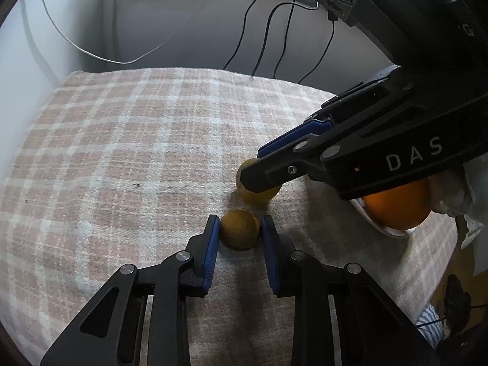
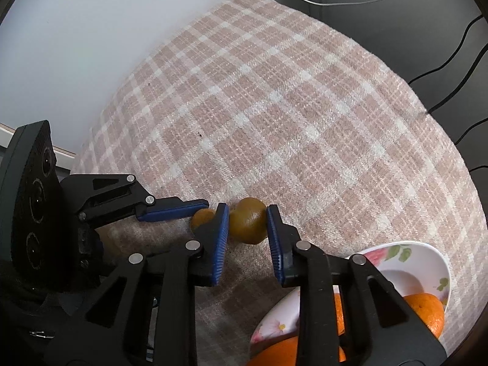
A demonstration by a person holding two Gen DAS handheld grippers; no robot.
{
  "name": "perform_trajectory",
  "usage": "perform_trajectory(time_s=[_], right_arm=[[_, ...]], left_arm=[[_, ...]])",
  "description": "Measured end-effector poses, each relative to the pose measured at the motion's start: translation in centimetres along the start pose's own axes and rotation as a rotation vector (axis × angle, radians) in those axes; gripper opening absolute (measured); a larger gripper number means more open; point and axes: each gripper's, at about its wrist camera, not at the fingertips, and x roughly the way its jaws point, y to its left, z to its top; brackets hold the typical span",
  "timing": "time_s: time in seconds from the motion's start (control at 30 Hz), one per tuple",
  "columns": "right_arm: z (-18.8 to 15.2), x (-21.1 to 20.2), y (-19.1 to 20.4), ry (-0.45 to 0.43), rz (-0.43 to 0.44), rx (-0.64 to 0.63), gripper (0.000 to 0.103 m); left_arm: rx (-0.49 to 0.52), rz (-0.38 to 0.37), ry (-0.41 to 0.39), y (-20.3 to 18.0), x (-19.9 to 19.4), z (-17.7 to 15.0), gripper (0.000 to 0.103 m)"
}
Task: Organize fruits
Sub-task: 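Close the right tool on a kiwi while the left tool closes on the other kiwi, then carry both held kiwis over the plate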
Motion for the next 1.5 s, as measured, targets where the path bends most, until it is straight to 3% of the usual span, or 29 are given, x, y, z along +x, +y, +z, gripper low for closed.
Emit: perform_trajectory(time_s=[0.43, 0.73, 1.13, 1.5], right_arm=[[-1.5, -4.8, -1.5, -0.104, 0.017, 0.028, 0.026], [-3.2, -8.5, -3.6, -0.166, -0.029, 0.063, 0.026], [-5.0, -9.1, -6.1, -0.173, -0.074, 0.105, 0.026], [-5.7, -9.5, -6.9, -0.181, -0.103, 0.124, 0.026]], left_arm=[[-0.010, -0.028, -0.056, -0.9, -1.9, 1.0, 0.026], [0.023, -0.079, -0.076, -3.7, -1.6, 2.3, 0.026], [0.081, -0.109, -0.070, -6.8, -0.3, 3.8, 0.026], [0.096, -0.118, -0.071, -7.4, 0.0, 3.9, 0.026]])
